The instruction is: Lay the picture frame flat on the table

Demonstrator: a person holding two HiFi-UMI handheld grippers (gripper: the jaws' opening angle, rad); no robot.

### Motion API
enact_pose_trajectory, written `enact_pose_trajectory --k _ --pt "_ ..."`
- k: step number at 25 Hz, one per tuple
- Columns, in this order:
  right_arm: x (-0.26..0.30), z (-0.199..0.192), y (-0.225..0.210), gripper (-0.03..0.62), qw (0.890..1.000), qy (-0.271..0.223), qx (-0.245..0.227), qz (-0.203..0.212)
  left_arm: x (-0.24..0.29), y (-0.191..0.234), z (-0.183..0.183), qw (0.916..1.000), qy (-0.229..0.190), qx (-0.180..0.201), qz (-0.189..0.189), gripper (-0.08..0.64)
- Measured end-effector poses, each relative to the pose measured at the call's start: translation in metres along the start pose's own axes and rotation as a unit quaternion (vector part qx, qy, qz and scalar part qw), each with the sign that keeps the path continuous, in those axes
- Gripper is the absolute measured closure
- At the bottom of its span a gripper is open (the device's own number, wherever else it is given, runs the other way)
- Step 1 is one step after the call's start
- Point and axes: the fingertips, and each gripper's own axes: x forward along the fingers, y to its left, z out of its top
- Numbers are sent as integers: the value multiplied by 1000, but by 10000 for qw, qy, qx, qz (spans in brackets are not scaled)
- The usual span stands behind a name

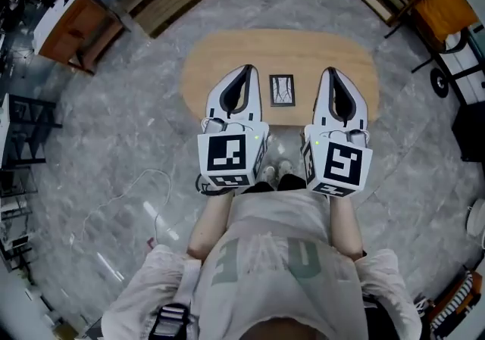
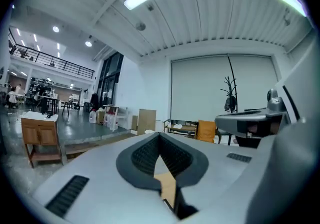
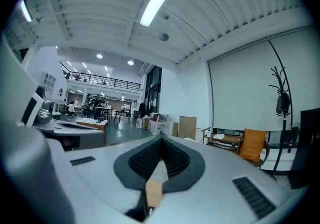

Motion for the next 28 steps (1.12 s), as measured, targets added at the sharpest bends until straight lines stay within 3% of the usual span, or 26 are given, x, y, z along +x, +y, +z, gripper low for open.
enact_pose_trajectory --k 7,13,28 --pt "-55 -16 8 586 9997 -113 184 65 -38 -19 -1 9999 -103 61 -77 552" --pt "-61 -37 3 586 9989 190 428 87 -36 -23 -7 9999 -28 31 -100 552" --pt "-67 -40 -8 586 9988 184 400 229 -36 -39 -9 10000 -61 9 -48 552"
